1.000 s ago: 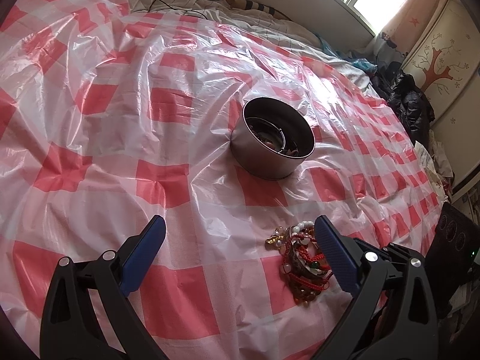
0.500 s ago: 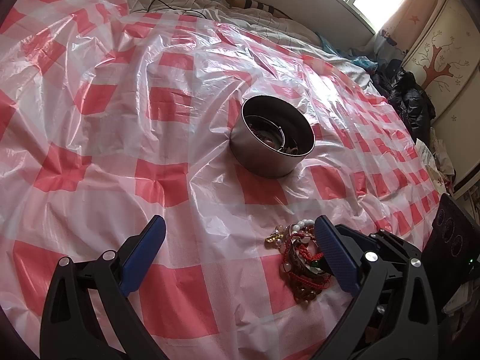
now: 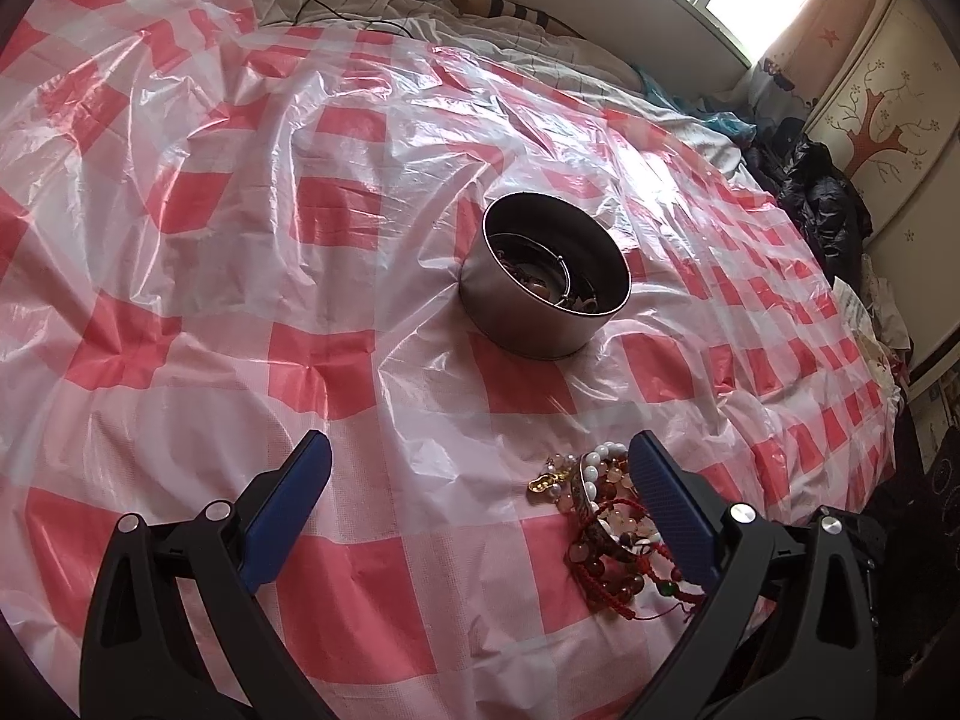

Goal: Organize jewelry

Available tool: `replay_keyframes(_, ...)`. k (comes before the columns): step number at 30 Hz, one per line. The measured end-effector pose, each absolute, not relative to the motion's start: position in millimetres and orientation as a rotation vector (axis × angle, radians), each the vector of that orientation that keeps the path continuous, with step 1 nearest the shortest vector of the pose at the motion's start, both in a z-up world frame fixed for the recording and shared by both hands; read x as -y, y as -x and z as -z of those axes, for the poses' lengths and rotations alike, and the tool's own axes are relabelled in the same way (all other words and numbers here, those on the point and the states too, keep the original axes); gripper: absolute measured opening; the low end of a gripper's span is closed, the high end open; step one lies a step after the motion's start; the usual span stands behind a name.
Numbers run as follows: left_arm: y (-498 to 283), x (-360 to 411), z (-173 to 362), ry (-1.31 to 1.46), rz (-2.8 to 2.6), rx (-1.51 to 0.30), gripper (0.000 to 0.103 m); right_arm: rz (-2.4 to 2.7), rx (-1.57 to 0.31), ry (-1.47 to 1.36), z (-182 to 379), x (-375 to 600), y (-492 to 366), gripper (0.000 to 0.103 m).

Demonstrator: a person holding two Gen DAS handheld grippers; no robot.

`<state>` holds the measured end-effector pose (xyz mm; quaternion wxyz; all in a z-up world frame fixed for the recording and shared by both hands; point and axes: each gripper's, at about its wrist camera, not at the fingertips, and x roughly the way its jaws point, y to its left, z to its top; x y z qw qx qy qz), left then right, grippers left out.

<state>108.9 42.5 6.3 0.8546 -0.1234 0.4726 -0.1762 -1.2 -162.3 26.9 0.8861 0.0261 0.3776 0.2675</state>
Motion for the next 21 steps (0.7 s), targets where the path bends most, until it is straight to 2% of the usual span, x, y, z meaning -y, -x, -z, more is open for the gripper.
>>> replay_keyframes(4,-109,-42,-6,0.260,0.370,-0.998,0.095,-0.511,-0.904,-0.159,-5,184,-9,0.008)
replay_keyframes(10,-108,-44,-7,0.265,0.367,-0.994,0.095,-0.497,-0.921,-0.161,-2,186,-5,0.009)
replay_keyframes(12,-107,-45,-8,0.270,0.369,-0.992,0.095,-0.486,-0.931,-0.175,1,190,-3,0.027)
replay_keyframes(15,-107,-44,-8,0.264,0.378,-0.994,0.095,-0.483,-0.932,-0.202,2,195,-1,0.040)
replay_keyframes(17,-107,-41,-8,0.256,0.384,-0.997,0.095,-0.489,-0.938,-0.208,3,195,-1,0.045)
replay_keyframes(21,-107,-37,-5,0.242,0.389,-1.005,0.095,-0.486,-0.950,-0.093,5,179,4,0.046)
